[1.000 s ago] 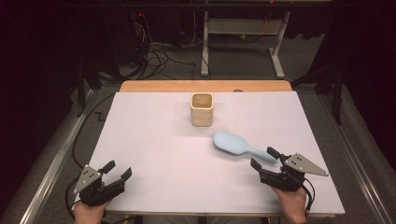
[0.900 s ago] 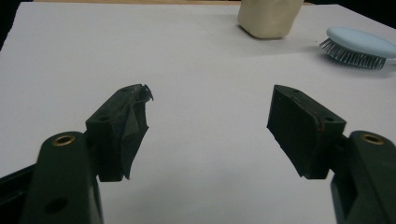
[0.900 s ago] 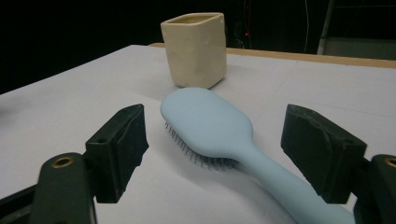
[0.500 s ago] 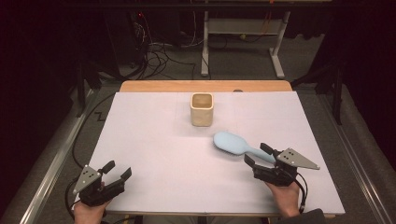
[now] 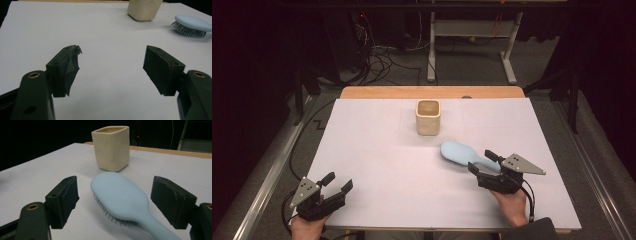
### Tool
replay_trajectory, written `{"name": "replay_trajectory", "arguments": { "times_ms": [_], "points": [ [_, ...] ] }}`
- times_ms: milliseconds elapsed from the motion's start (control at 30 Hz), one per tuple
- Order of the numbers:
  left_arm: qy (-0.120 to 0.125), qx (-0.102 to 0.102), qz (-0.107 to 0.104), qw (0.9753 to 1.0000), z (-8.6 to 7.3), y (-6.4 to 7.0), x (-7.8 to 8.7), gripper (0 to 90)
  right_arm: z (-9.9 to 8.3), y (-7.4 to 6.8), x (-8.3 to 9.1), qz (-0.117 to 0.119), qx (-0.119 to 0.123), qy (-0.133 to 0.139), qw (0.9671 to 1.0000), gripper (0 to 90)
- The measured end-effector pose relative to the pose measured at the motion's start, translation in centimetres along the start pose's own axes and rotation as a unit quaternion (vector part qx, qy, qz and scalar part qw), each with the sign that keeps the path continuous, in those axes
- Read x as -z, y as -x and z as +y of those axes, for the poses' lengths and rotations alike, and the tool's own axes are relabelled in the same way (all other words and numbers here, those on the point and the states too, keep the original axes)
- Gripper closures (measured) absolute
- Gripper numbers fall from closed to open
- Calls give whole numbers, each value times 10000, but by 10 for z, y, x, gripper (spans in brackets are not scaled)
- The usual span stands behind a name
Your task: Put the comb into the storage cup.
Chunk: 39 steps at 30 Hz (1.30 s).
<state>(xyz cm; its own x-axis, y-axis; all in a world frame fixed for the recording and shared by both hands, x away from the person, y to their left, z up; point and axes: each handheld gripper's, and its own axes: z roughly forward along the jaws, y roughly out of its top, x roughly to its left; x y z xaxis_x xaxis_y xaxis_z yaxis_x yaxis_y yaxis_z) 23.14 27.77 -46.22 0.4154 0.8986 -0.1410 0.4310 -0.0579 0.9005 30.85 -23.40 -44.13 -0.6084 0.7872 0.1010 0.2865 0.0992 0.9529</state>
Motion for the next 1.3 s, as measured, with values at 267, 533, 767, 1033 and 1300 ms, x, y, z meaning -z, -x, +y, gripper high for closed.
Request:
{"name": "replay_trajectory", "arguments": {
  "times_ms": [267, 533, 767, 1033, 1300],
  "points": [
    [2, -3, 4, 10000, 0, 0, 0, 289, 6, 2, -10, -58, 45, -41, 10000, 230],
    [0, 6, 7, 10000, 0, 0, 0, 286, 9, 7, -20, -128, -47, -103, 9999, 203],
    [0, -12, -1, 10000, 0, 0, 0, 287, 16, 14, -23, -152, -252, -284, 9992, 169],
    [7, -16, -8, 10000, 0, 0, 0, 286, 27, 21, -27, -195, -314, -869, 9955, 222],
    [15, -21, -20, 10000, 0, 1, 0, 286, 42, 25, -32, -279, 28, -1705, 9850, 235]
  ]
}}
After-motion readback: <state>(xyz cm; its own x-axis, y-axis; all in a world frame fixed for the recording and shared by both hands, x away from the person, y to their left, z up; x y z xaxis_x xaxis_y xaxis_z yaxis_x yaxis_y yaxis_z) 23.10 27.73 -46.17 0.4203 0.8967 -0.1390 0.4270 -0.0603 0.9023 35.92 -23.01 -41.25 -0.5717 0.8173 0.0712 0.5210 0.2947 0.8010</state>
